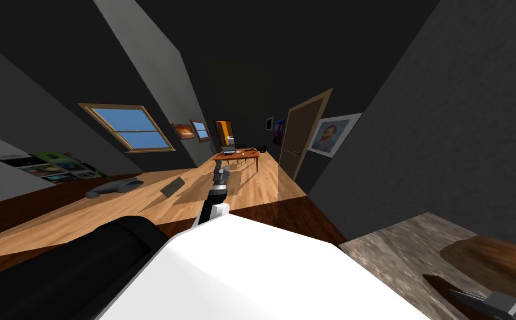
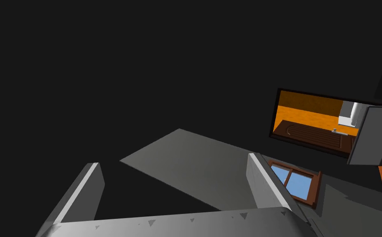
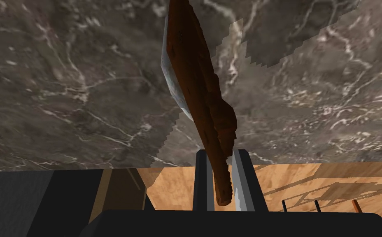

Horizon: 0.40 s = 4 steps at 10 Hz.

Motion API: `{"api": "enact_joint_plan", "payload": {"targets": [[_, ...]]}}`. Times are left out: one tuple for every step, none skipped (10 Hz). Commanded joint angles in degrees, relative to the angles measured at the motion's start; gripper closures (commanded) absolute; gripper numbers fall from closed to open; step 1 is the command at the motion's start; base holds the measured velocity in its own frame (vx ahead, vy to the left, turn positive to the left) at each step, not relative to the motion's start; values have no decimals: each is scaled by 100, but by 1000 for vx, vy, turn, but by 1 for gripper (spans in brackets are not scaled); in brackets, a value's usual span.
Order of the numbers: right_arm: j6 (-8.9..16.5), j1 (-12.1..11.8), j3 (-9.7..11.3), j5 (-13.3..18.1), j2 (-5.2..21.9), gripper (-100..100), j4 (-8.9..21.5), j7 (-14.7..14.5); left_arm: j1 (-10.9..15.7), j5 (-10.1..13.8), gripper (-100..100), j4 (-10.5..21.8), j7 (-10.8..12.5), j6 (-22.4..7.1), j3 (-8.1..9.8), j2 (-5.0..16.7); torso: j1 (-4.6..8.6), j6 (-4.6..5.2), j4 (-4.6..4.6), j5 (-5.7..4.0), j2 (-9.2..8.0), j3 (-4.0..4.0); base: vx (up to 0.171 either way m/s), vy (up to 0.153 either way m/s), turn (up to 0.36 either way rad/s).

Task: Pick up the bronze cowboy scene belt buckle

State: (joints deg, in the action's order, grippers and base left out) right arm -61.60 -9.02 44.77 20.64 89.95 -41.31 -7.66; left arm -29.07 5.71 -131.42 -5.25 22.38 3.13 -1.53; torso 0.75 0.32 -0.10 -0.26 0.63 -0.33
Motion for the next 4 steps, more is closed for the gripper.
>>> {"api": "enact_joint_plan", "payload": {"targets": [[-89, 286, 85, 286, -6, 100, 66, 30, 0, 0, 0, 0, 0, 0, 0, 0, 0, 0, 0, 0, 0, 0, 120, 50, -347], [-89, 356, 85, 322, -6, 100, 66, 30, 1, 0, 0, 0, 0, 0, 0, 0, -10, -10, -1, 1, 6, -4, 57, 44, -116], [-73, 307, 93, 298, -2, 100, 47, 51, 2, 0, 0, 0, 0, 0, -1, 0, -12, -25, 1, 2, -1, 0, 16, 16, 0], [-69, 321, 93, 307, -1, 0, 42, 59, 3, 0, 0, 0, 0, 0, -1, 0, -3, -22, 3, 0, -12, 6, 0, 0, 0]]}}
